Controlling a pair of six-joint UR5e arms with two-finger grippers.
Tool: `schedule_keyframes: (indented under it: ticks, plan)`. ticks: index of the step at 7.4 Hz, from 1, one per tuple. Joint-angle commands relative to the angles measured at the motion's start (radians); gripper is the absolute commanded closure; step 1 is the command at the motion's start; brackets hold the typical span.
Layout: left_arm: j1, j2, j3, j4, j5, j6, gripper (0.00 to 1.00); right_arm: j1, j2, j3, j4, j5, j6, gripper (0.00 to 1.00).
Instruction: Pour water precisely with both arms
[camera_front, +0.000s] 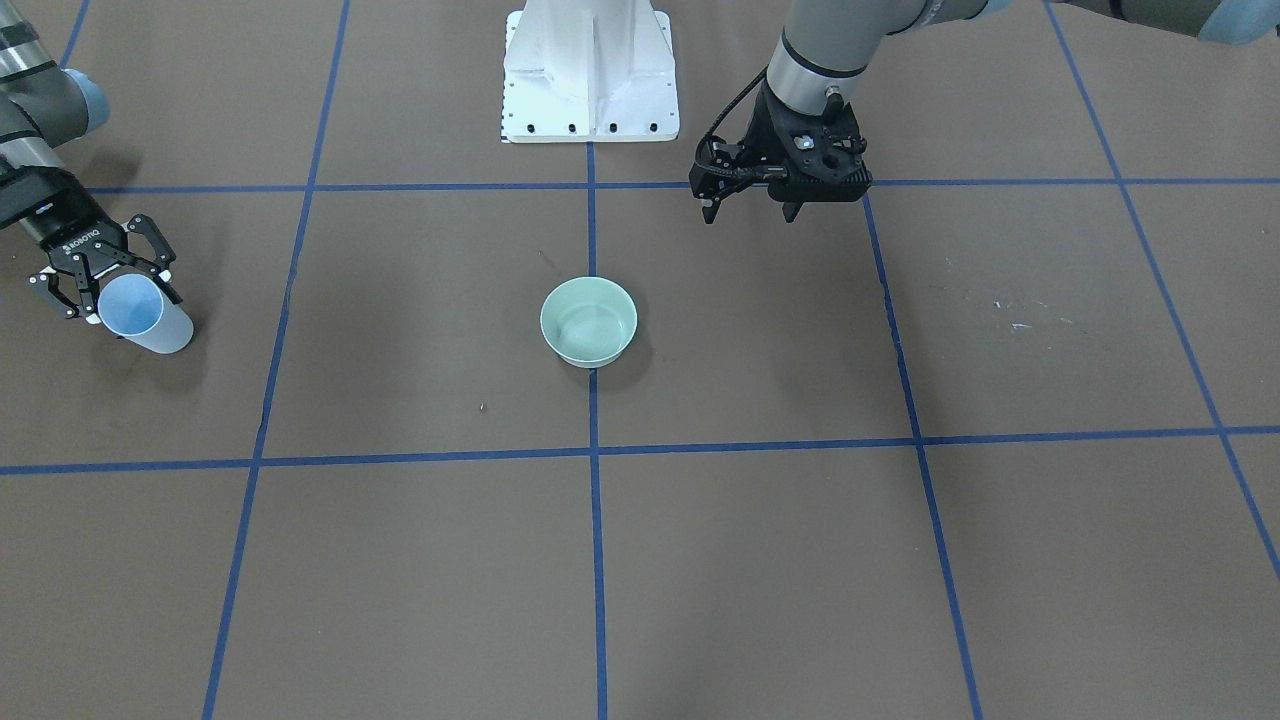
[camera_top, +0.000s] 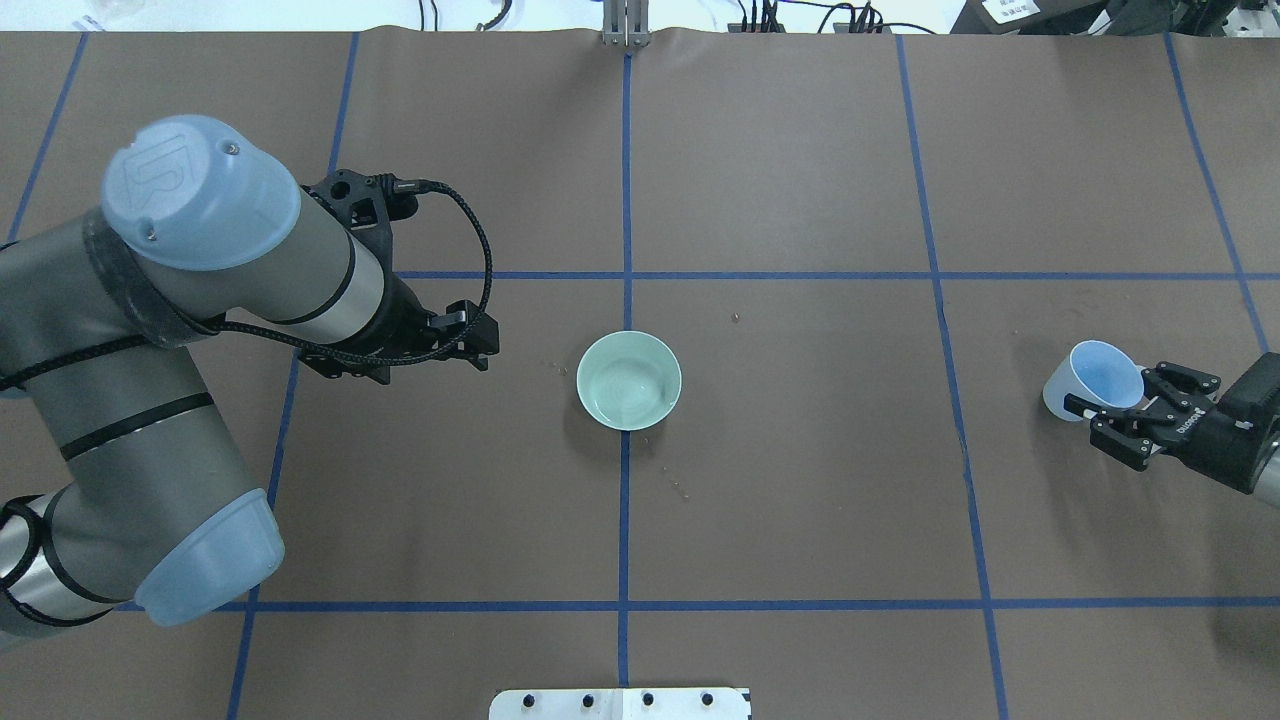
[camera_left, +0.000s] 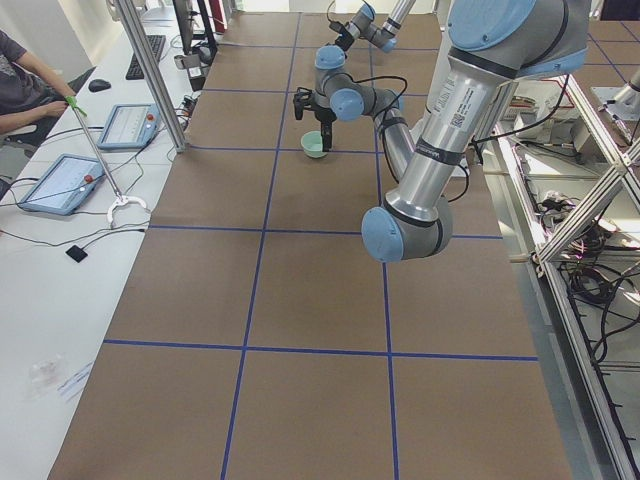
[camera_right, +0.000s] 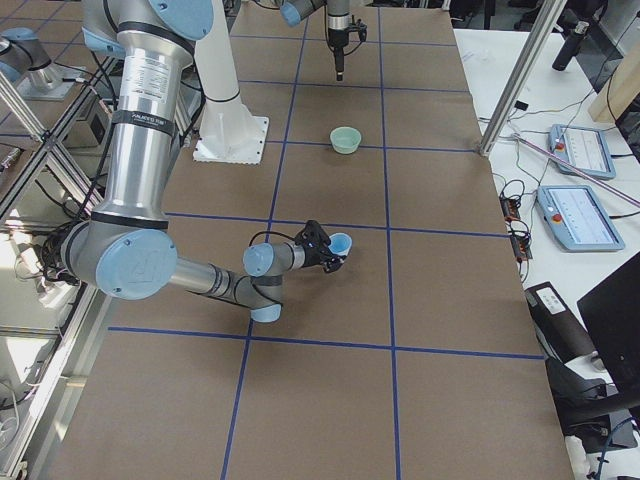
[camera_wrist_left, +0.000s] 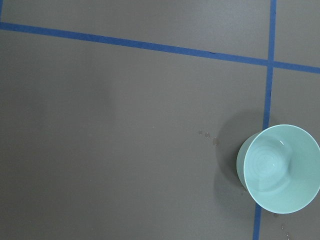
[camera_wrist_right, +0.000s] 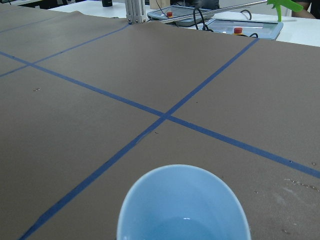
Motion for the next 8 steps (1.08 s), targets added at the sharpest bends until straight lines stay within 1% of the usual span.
schedule_keyframes:
  ticks: [1, 2, 4, 5, 6, 7, 8]
  plan:
    - [-0.004, 0.003, 0.003, 0.000, 0.002, 0.009, 0.01, -0.001, 0.013, 0.062, -0.075, 0.003, -0.003, 0.54]
    - [-0.017, 0.005, 0.011, -0.003, 0.002, 0.012, 0.01, 0.001, 0.025, 0.140, -0.170, 0.006, -0.009, 0.54]
    - [-0.045, 0.005, 0.053, -0.002, 0.000, 0.076, 0.01, 0.002, 0.076, 0.218, -0.313, 0.003, -0.013, 0.54]
    - [-0.063, 0.006, 0.073, -0.002, -0.002, 0.113, 0.01, 0.002, 0.091, 0.285, -0.410, 0.005, -0.029, 0.54]
    - [-0.089, 0.009, 0.102, -0.002, -0.002, 0.168, 0.01, -0.001, 0.095, 0.374, -0.533, 0.003, -0.056, 0.54]
    - [-0.111, 0.011, 0.138, -0.005, -0.003, 0.222, 0.01, -0.004, 0.134, 0.416, -0.630, 0.003, -0.067, 0.54]
    - [-0.131, 0.011, 0.179, -0.014, -0.003, 0.273, 0.01, -0.019, 0.171, 0.421, -0.685, -0.002, -0.084, 0.54]
